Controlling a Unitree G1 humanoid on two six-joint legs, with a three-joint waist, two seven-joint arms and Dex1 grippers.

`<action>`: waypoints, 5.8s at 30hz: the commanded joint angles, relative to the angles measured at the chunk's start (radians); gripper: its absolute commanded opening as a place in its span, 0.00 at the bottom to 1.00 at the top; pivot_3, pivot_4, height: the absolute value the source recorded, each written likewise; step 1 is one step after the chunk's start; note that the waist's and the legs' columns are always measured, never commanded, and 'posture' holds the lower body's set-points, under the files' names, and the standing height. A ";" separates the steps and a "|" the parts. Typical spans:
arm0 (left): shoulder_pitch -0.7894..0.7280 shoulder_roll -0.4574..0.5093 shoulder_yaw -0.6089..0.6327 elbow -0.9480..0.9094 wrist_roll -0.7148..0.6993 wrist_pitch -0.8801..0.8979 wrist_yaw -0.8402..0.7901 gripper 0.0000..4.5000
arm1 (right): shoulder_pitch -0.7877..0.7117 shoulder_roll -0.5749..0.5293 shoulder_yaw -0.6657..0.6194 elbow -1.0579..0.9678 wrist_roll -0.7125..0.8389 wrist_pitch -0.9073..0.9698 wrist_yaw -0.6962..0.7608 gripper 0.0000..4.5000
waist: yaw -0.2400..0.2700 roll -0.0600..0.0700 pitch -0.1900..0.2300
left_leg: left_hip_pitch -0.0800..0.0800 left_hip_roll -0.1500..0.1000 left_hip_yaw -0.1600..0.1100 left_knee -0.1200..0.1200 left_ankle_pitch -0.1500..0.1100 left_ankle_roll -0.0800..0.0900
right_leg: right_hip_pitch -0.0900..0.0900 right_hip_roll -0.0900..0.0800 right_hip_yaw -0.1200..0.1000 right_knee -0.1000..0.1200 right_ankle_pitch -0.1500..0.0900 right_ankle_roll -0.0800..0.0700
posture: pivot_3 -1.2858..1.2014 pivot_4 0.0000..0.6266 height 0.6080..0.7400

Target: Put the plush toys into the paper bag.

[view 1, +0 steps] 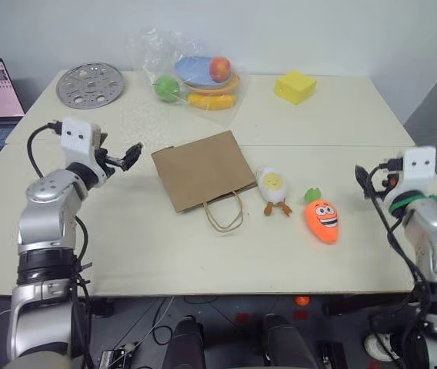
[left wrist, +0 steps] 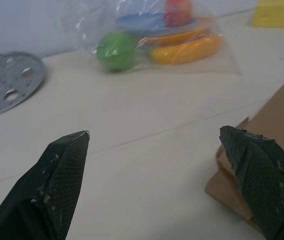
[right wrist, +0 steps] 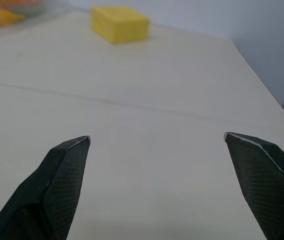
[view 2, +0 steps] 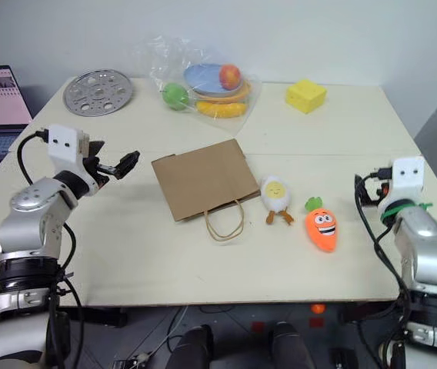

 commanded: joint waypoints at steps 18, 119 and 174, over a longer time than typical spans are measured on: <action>0.070 0.118 -0.403 -0.260 0.107 -0.564 -0.703 0.99 | -0.021 -0.285 0.132 -0.442 0.462 0.182 0.564 1.00 | 0.001 0.002 0.002 | -0.002 0.001 0.001 0.000 0.000 0.000 | -0.002 0.000 0.001 -0.001 -0.004 -0.007 | 0.52 0.24 1.00; -0.600 -0.011 -0.024 0.228 -0.234 0.102 -0.428 0.00 | -0.315 0.614 0.536 0.430 -0.198 -0.069 -0.060 0.01 | -0.007 0.000 0.002 | -0.006 0.002 -0.004 -0.004 0.000 0.000 | -0.009 0.003 -0.003 0.005 0.001 -0.006 | 0.52 0.24 1.00; -0.423 0.021 -0.036 0.045 -0.274 0.225 -0.504 0.00 | 0.000 0.354 0.405 -0.178 -0.115 0.252 -0.154 0.12 | -0.023 0.000 0.002 | -0.006 0.002 -0.003 -0.001 0.000 0.000 | -0.010 0.003 -0.001 0.009 0.001 -0.006 | 0.52 0.24 1.00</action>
